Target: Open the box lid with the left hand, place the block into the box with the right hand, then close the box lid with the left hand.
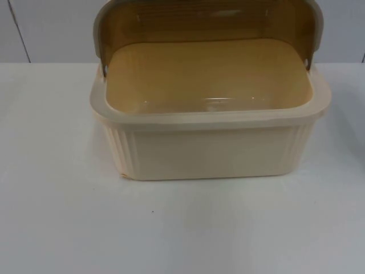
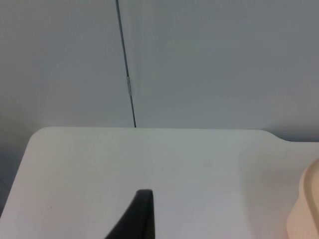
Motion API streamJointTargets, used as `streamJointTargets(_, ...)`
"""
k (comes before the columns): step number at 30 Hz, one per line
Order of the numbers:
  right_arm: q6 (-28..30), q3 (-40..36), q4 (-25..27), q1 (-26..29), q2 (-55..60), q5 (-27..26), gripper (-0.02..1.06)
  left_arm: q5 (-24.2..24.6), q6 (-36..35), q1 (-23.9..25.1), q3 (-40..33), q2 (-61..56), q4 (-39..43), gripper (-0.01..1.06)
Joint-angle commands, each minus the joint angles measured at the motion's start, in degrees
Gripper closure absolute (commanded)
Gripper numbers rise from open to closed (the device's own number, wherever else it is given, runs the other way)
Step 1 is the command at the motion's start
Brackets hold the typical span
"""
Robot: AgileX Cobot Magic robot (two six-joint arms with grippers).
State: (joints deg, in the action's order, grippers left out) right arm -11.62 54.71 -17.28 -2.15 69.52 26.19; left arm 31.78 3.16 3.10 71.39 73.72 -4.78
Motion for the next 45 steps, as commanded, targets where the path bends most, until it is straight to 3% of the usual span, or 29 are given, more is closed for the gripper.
streamJointTargets(1,-1.29,0.23,-0.48,0.35,3.27,-1.88,0.00,-0.55,-0.50,0.28,-0.30,-0.57,-0.72,0.00)
streamJointTargets(14,-2.17,7.80,0.40,1.87,19.64,1.42,0.00,-0.43,-0.50,0.28,-0.30,-0.57,-0.80,0.00)
streamJointTargets(16,-1.72,7.92,4.10,3.91,22.63,1.42,0.00,-0.43,-0.50,0.28,-0.30,-0.57,-0.80,0.00)
streamJointTargets(18,3.13,7.92,9.68,5.61,24.99,1.42,0.00,-0.23,-0.50,0.28,-0.30,-0.57,-0.80,0.00)
streamJointTargets(22,8.46,7.92,15.11,6.32,27.85,1.04,0.00,-0.23,-0.50,0.28,-0.30,-0.57,-0.80,0.00)
streamJointTargets(34,8.46,7.92,12.98,2.83,38.35,-1.57,0.00,-0.01,-0.50,0.28,-0.30,-0.36,-0.56,0.00)
streamJointTargets(45,8.48,8.04,12.75,2.82,42.67,-3.22,0.00,0.87,-0.50,0.28,-0.30,0.24,-0.34,0.00)
